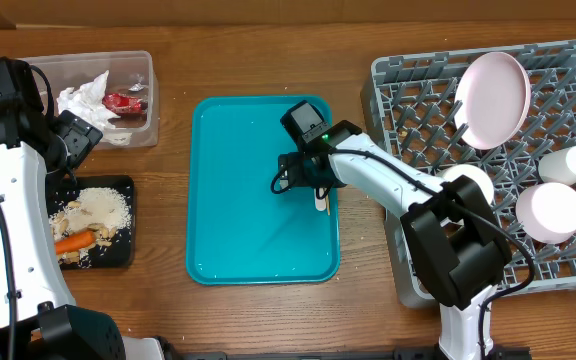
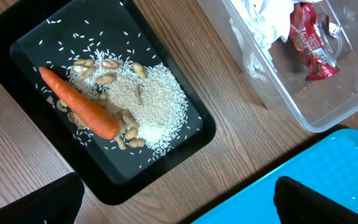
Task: Sort waste into correct bins and load items into the dishwasher rack
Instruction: 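Move the right gripper to the white fork and grasp it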
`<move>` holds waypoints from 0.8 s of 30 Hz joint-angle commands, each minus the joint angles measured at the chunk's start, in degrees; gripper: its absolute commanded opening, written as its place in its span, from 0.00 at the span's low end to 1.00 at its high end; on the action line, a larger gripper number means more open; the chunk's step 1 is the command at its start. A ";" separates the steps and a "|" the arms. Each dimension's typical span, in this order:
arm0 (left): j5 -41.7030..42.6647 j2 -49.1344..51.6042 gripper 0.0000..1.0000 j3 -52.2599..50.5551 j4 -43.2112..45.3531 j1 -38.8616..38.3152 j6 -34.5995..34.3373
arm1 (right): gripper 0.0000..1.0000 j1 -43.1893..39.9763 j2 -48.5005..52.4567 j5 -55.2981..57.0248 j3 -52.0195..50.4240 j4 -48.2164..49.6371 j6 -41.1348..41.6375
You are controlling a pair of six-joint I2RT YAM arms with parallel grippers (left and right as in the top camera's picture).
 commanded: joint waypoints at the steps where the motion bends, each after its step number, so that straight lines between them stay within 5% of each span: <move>1: -0.92 0.07 1.00 1.16 0.09 0.20 0.28 | 0.86 0.81 1.18 0.31 0.76 0.28 1.20; 9: -0.92 0.07 1.00 1.16 0.07 0.17 0.31 | 0.82 2.27 1.20 0.33 0.74 0.44 2.47; 12: -0.92 0.07 1.00 1.16 0.07 0.20 0.31 | 0.62 2.47 1.20 0.37 0.72 0.44 2.73; 15: -0.92 0.07 1.00 1.16 0.09 0.20 0.28 | 0.53 2.47 1.20 1.09 0.02 0.57 4.13; 24: -0.90 0.07 1.00 1.16 0.07 0.17 0.31 | 0.48 2.47 1.25 2.03 -3.19 1.09 4.39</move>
